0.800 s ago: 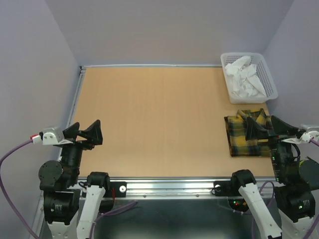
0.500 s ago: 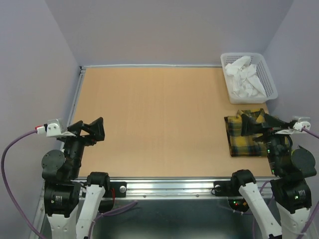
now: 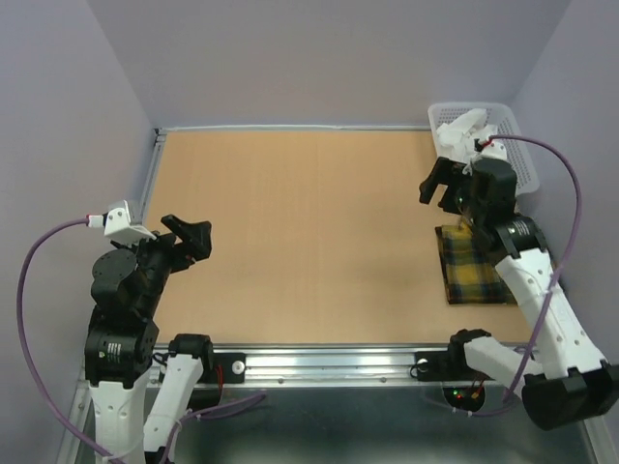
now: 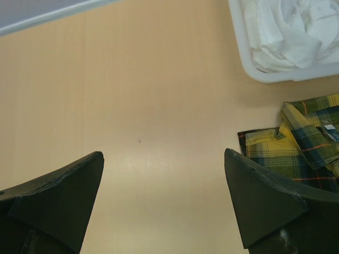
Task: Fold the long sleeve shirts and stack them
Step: Grab the shirt from the pile
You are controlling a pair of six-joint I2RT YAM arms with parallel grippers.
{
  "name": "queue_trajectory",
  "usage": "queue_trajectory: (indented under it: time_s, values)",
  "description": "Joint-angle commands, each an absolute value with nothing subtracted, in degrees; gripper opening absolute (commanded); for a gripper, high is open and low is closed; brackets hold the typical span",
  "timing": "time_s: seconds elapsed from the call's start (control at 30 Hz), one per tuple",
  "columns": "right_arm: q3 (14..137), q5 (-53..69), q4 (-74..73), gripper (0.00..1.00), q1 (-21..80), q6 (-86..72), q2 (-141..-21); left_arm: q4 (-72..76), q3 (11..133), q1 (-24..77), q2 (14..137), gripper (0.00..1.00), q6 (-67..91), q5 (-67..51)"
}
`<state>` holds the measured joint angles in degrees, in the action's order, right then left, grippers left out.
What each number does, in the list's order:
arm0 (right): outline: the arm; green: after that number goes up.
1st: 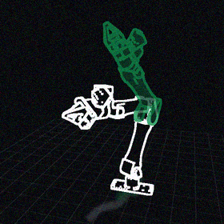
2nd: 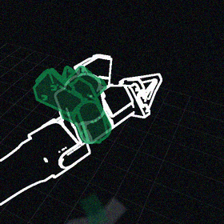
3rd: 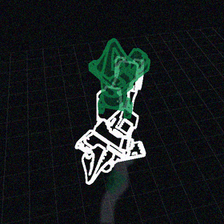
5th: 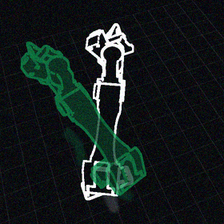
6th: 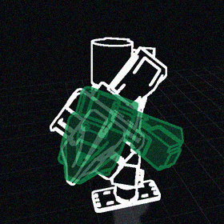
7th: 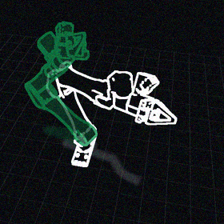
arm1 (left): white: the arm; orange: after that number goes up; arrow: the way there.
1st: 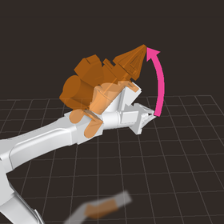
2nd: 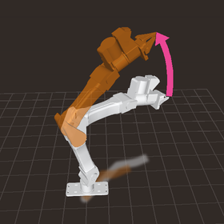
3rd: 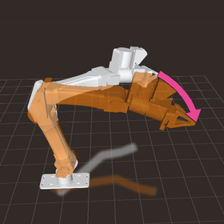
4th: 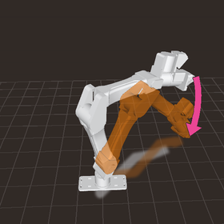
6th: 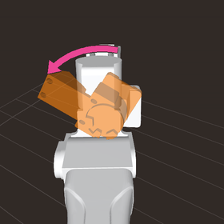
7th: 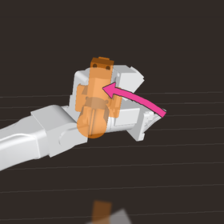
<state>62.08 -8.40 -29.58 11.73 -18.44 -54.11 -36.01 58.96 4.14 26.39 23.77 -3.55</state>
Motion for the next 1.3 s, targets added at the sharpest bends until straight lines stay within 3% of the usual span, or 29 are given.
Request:
queue_trajectory:
  time_s: [0.0, 0.23, 0.63, 1.03, 1.13, 1.17, 1.23, 1.27]
  values:
    - [70.6, -18.0, -29.3, 1.00, 12.0, -22.1, -63.4, -34.7, 59.5, 4.1, 27.6, 0.99, 25.8, -6.4]
    - [84.2, -24.3, -29.3, 1.00, 6.9, -22.4, -85.0, -35.4, 57.6, 4.7, 29.0, 0.99, 25.6, -11.3]
    - [107.8, -14.9, -29.1, 1.00, -5.7, -24.3, -114.2, -34.0, 58.4, 7.7, 32.7, 0.99, 22.8, -11.0]
    - [113.2, -10.5, -27.0, 1.00, -10.2, -23.5, -129.8, -33.8, 58.3, 8.0, 35.4, 0.99, 22.4, -10.8]
    - [113.8, -10.7, -26.2, 0.86, -10.7, -21.9, -131.3, -33.8, 57.7, 8.0, 35.5, 0.99, 22.8, -10.9]
    - [114.0, -11.0, -25.7, 0.72, -10.8, -20.9, -131.4, -33.9, 57.7, 8.0, 35.4, 0.99, 23.0, -11.0]
    - [114.5, -12.4, -25.4, 0.56, -10.9, -19.9, -130.8, -33.9, 57.2, 8.0, 35.2, 0.99, 23.2, -11.0]
    - [114.7, -12.7, -25.1, 0.40, -10.9, -18.9, -130.3, -33.9, 57.0, 8.0, 35.1, 0.99, 23.4, -11.1]
